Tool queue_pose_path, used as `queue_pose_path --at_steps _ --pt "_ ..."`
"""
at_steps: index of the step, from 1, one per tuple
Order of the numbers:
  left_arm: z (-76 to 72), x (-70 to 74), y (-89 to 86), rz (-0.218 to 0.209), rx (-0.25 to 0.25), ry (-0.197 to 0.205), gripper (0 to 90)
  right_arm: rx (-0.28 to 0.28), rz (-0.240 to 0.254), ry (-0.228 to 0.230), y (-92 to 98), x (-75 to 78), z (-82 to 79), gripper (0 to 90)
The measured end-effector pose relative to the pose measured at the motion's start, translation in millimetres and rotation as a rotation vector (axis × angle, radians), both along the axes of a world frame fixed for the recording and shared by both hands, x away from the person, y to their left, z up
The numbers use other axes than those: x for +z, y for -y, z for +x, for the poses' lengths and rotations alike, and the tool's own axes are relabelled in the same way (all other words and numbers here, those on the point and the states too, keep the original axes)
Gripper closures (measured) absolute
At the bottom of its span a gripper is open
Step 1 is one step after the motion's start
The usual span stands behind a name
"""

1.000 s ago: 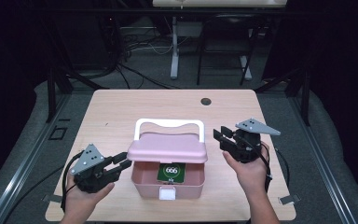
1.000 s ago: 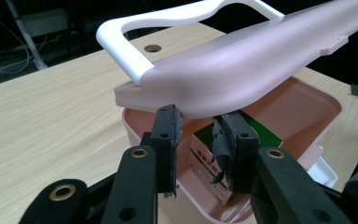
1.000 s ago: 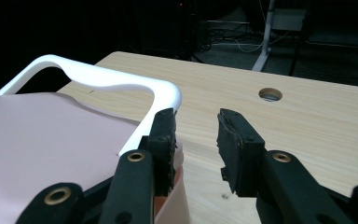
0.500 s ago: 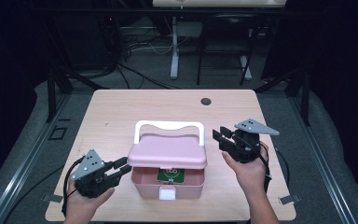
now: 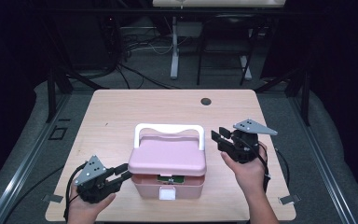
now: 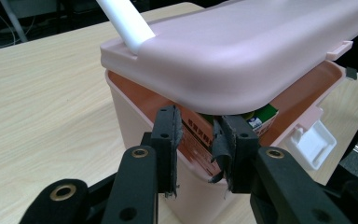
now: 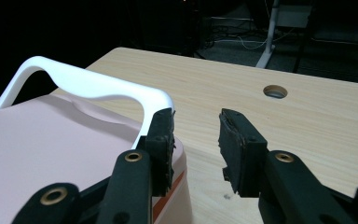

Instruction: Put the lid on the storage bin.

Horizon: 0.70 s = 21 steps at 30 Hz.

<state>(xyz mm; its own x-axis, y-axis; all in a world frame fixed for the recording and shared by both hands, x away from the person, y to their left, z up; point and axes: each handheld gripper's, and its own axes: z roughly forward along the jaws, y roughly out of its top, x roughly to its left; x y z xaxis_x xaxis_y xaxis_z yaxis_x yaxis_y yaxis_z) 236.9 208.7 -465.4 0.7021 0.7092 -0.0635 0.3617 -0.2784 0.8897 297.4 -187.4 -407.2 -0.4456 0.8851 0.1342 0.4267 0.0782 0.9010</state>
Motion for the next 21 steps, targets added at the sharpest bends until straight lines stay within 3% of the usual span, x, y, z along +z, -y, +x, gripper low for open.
queue_pose_path --at_steps 10,21 --pt "-3.1 -6.6 -2.0 0.005 0.001 -0.003 70.2 0.000 0.002 0.000 0.0 -0.7 0.4 64.0" --pt "-7.8 -16.2 -7.2 0.008 0.004 -0.034 70.3 0.006 0.000 -0.007 -1.9 -2.6 1.4 63.9"
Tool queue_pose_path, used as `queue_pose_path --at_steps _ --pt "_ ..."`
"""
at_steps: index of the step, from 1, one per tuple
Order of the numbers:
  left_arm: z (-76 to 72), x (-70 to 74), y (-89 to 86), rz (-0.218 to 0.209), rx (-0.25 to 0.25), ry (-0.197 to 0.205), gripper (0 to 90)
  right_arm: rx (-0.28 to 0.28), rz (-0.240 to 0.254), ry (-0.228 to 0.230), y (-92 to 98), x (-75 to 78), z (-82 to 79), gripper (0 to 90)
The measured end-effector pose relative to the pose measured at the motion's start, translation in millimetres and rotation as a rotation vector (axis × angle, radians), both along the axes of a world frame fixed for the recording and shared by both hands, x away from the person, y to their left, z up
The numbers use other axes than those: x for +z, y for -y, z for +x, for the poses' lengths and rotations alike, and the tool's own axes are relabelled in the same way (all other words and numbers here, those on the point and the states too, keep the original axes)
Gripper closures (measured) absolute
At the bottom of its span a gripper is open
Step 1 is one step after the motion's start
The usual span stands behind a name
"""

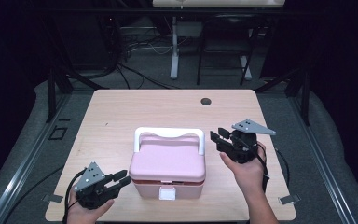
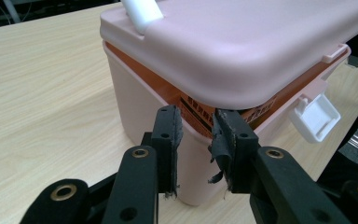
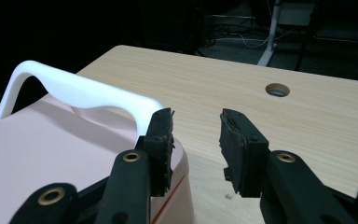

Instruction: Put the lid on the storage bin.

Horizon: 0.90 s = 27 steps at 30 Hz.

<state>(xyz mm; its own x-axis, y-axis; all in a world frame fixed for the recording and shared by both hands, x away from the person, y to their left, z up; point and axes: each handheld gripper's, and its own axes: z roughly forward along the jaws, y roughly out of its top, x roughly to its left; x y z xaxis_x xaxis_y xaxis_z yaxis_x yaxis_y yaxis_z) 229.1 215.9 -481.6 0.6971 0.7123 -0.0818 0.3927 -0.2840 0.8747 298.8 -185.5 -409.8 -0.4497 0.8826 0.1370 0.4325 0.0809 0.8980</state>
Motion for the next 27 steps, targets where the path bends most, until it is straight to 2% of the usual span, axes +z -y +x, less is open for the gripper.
queue_pose_path --at_steps 27 --pt "-3.2 -10.3 -1.4 0.031 -0.004 -0.026 70.3 0.008 -0.008 -0.009 -2.7 -2.8 1.2 63.7"
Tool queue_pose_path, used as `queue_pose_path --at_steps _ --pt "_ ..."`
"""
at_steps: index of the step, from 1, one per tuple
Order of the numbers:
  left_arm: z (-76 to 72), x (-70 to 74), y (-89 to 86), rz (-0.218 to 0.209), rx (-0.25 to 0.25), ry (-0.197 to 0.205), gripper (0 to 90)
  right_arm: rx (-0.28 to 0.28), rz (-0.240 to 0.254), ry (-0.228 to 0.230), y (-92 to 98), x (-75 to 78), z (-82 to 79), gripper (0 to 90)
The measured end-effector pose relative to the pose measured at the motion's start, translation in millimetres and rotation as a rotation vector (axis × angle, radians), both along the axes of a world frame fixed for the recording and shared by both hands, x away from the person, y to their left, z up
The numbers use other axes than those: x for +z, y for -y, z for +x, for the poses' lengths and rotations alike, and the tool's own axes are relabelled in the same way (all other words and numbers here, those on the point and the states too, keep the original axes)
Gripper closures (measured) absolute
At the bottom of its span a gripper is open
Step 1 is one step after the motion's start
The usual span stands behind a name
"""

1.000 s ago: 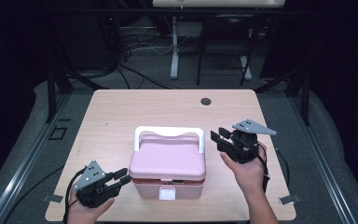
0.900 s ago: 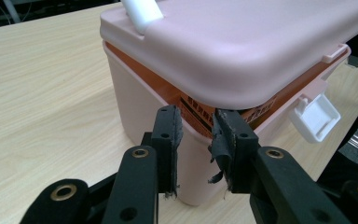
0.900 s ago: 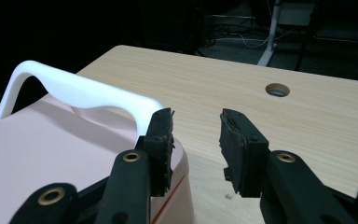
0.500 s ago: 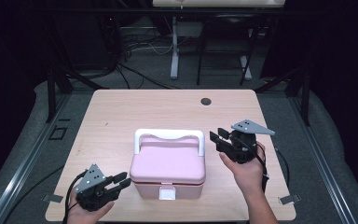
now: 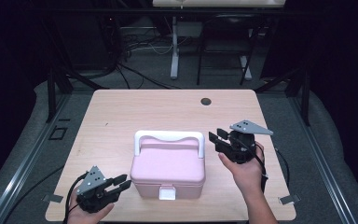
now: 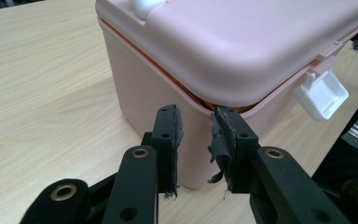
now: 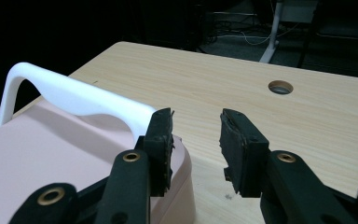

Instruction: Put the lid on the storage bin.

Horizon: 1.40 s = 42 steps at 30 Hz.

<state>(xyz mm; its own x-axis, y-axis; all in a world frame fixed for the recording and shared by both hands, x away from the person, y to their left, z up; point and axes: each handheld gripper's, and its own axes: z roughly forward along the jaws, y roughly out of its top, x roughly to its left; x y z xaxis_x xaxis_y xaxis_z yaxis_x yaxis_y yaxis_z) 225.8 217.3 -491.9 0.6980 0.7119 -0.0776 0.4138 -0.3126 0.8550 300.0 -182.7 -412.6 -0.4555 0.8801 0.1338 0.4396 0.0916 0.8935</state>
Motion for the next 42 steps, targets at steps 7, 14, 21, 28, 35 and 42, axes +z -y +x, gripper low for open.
queue_pose_path --at_steps 7,14,21,28,35,42 --pt "0.7 -1.5 -3.6 -0.004 0.013 -0.003 70.1 -0.004 0.004 -0.001 1.4 0.1 0.2 63.7" --pt "2.4 -2.5 -6.5 -0.010 0.027 -0.006 68.7 -0.008 0.011 0.003 3.3 0.8 0.0 63.2" --pt "5.7 -3.5 -10.5 -0.019 0.051 -0.001 64.8 -0.019 0.021 0.001 7.2 1.4 0.5 62.7" --pt "11.3 -0.5 -12.7 -0.027 0.080 0.005 62.8 -0.030 0.022 0.000 10.4 0.0 2.6 62.1" --pt "22.0 2.4 -10.0 -0.028 0.091 0.013 62.1 -0.044 0.024 -0.015 14.7 -4.1 6.5 61.0" --pt "37.2 4.8 -6.3 -0.034 0.111 0.025 62.0 -0.058 0.028 -0.031 19.4 -10.8 11.7 60.4"
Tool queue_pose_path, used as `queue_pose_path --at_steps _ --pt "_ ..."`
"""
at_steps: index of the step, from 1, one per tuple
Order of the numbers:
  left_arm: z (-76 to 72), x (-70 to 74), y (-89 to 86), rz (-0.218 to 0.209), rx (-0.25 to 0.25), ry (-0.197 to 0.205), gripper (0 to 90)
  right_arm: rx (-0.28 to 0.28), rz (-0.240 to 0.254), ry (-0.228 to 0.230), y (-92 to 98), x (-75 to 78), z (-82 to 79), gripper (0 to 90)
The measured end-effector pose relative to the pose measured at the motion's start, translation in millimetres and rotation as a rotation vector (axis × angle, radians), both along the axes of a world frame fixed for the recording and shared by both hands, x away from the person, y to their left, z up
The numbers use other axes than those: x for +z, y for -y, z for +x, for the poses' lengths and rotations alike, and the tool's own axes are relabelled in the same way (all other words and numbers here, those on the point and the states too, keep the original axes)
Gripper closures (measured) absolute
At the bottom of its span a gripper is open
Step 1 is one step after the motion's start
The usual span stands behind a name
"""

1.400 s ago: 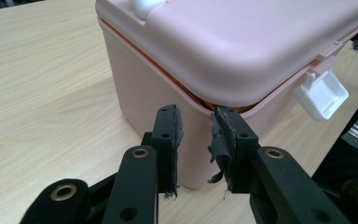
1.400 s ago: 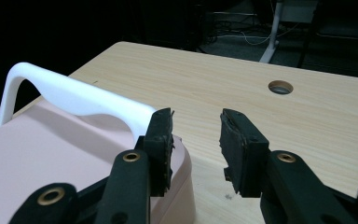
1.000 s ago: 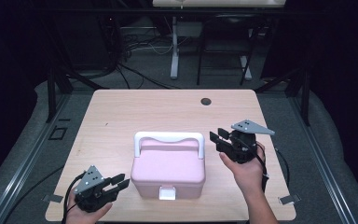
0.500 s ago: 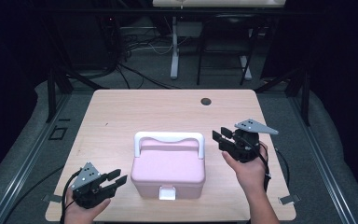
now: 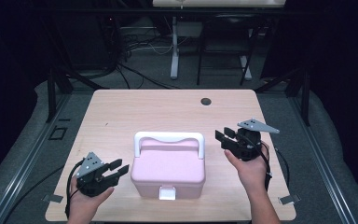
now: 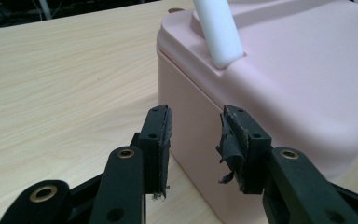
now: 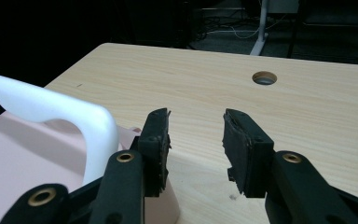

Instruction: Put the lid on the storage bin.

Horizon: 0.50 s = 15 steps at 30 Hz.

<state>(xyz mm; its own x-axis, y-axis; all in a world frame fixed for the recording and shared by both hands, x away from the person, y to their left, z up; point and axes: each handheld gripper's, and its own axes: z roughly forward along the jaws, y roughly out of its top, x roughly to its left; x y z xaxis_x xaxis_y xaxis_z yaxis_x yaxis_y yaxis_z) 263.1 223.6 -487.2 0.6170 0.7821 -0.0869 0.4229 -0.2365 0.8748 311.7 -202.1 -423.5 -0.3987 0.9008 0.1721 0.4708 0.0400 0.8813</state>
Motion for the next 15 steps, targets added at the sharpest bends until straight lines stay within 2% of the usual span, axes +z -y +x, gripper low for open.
queue_pose_path --at_steps 15 --pt "26.3 -3.3 4.3 -0.005 0.033 -0.003 61.1 -0.020 0.000 -0.010 5.7 -9.6 6.3 59.7"
